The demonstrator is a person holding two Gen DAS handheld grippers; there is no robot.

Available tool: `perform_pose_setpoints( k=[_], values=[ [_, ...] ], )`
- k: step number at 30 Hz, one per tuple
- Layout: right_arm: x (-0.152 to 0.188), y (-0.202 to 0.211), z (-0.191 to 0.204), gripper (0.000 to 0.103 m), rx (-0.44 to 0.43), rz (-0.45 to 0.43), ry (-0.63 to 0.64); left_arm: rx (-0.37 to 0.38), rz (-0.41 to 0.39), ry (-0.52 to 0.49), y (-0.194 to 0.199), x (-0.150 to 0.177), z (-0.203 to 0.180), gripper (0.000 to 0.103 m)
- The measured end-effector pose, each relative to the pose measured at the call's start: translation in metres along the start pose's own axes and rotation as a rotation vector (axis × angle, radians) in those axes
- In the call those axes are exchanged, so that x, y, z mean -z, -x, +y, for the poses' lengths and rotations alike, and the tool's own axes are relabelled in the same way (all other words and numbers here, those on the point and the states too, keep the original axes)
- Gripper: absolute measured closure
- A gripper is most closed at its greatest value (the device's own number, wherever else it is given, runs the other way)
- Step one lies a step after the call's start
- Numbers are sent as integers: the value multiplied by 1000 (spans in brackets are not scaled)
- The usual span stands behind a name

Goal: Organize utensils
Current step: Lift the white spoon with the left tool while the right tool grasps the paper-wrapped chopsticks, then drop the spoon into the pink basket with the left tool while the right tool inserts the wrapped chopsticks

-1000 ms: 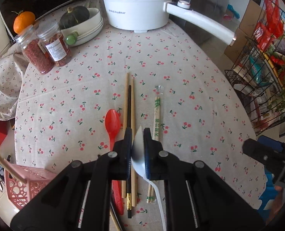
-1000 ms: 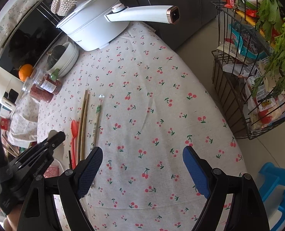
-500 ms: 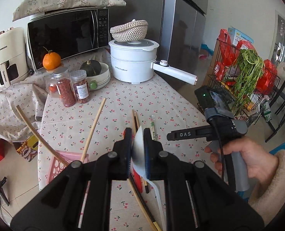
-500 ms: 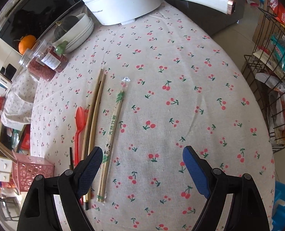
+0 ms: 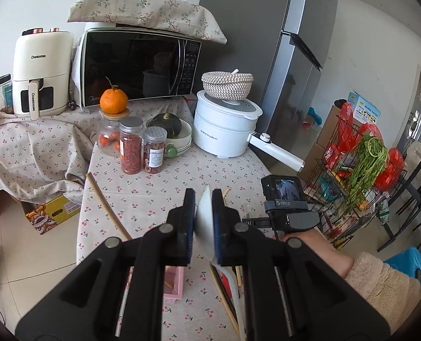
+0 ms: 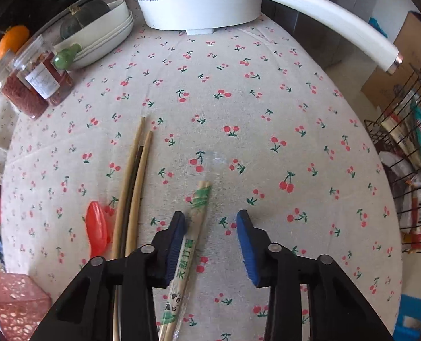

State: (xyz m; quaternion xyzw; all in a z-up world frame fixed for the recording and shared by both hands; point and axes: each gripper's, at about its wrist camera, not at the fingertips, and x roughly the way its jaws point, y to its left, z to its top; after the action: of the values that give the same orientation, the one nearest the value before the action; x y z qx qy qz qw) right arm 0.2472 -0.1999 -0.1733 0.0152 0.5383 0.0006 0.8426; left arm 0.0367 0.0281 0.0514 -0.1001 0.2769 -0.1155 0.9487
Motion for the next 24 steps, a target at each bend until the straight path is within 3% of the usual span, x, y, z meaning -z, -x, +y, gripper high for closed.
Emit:
perform_pose_setpoints(
  k=[2,4,8,16,21,24],
  values=[
    [0,0,3,90,-23,-2,6,-9,-16,13,2,-2,6,90],
    [2,1,-1,93,-45,1,-18,-24,-38,20,5,-3,11,90],
    [7,18,-21,93,-151,-3,-121,-62,-100,16,9,-4,19,90],
    [24,110,-36,93,-368,-210,-182,-170,-263,-12,7,-1,31,90],
    [41,145,-37,93,-429,-309,-182,-268,-321,-119,-17,10,28,90],
    [46,161,-35,93,-454,-356,-169,-327,-305,-163,-36,18,31,90]
  ],
)
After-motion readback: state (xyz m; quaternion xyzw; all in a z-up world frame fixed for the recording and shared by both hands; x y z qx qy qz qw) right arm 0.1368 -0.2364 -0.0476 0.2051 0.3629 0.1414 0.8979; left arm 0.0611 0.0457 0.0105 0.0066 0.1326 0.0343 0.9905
